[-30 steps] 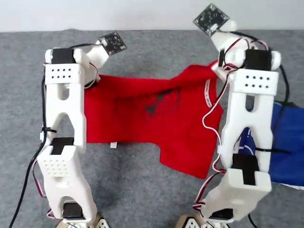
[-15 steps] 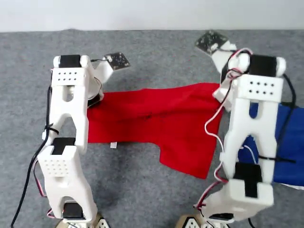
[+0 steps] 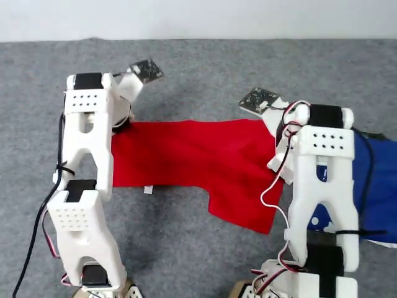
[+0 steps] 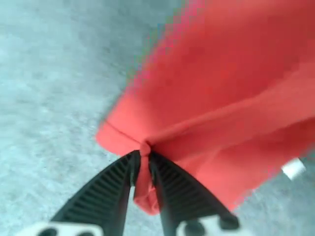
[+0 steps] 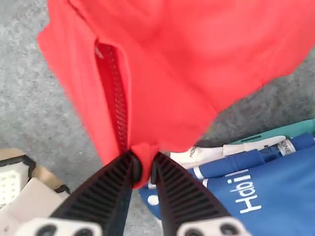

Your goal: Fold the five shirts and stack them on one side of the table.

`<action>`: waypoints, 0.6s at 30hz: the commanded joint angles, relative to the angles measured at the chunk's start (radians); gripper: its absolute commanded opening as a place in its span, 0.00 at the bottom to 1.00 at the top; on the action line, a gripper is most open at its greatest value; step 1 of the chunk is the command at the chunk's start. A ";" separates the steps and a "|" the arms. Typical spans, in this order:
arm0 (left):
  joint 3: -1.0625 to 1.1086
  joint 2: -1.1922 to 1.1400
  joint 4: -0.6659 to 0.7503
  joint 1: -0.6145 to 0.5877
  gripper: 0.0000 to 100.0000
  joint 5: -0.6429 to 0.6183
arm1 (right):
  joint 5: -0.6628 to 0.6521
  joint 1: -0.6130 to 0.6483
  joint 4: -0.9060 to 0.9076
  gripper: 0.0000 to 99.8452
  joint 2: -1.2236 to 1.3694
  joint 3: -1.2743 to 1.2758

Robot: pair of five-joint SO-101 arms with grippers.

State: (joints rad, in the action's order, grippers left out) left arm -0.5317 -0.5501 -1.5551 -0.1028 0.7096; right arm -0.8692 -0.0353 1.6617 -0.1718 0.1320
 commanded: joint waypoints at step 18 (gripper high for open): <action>-0.094 0.008 -0.189 -0.029 0.01 0.006 | -0.012 -0.005 0.058 0.01 -0.062 0.008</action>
State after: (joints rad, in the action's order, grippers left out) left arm -0.6145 -0.5562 -1.7285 -0.1243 0.7035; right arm -0.8692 -0.0353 1.7047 -0.1749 0.1473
